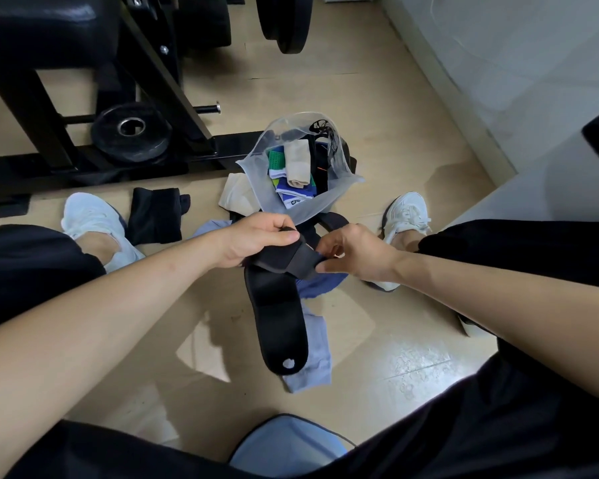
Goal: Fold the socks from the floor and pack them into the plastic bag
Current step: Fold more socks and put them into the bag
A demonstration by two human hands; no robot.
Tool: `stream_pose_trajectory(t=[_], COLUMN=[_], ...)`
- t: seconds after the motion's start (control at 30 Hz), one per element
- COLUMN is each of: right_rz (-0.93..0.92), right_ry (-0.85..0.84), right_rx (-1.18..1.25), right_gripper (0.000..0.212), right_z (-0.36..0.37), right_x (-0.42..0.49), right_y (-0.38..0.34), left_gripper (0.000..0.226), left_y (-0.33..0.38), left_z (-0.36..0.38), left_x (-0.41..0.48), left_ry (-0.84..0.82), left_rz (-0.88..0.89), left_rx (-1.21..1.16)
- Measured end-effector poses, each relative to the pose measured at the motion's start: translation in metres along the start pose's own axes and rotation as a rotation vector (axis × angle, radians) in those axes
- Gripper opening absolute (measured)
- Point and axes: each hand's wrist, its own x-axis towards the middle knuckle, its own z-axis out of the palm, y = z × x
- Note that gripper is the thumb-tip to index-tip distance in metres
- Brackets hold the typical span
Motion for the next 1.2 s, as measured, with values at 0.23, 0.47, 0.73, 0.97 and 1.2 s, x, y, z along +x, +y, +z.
stream_pose_trajectory(t=[0.23, 0.47, 0.73, 0.97, 1.2], right_rz=[0.026, 0.062, 0.173, 0.12, -0.023], right_ry=[-0.092, -0.086, 0.029, -0.079, -0.077], right_rx=[-0.034, -0.041, 0.228, 0.412, 0.047], right_gripper=[0.017, 0.008, 0.016, 0.024, 0.02], right_z=[-0.006, -0.006, -0.011, -0.022, -0.021], right_x=[0.005, 0.004, 0.001, 0.0, -0.001], right_y=[0.001, 0.001, 0.002, -0.009, -0.012], left_gripper=[0.013, 0.011, 0.014, 0.008, 0.006], left_y=[-0.013, 0.006, -0.005, -0.006, -0.008], left_z=[-0.01, -0.002, 0.016, 0.02, 0.025], left_x=[0.0, -0.002, 0.001, 0.004, 0.002], left_ry=[0.098, 0.016, 0.319, 0.39, 0.328], left_rz=[-0.008, 0.071, 0.262, 0.534, 0.732], left_rx=[0.077, 0.441, 0.754, 0.814, 0.899])
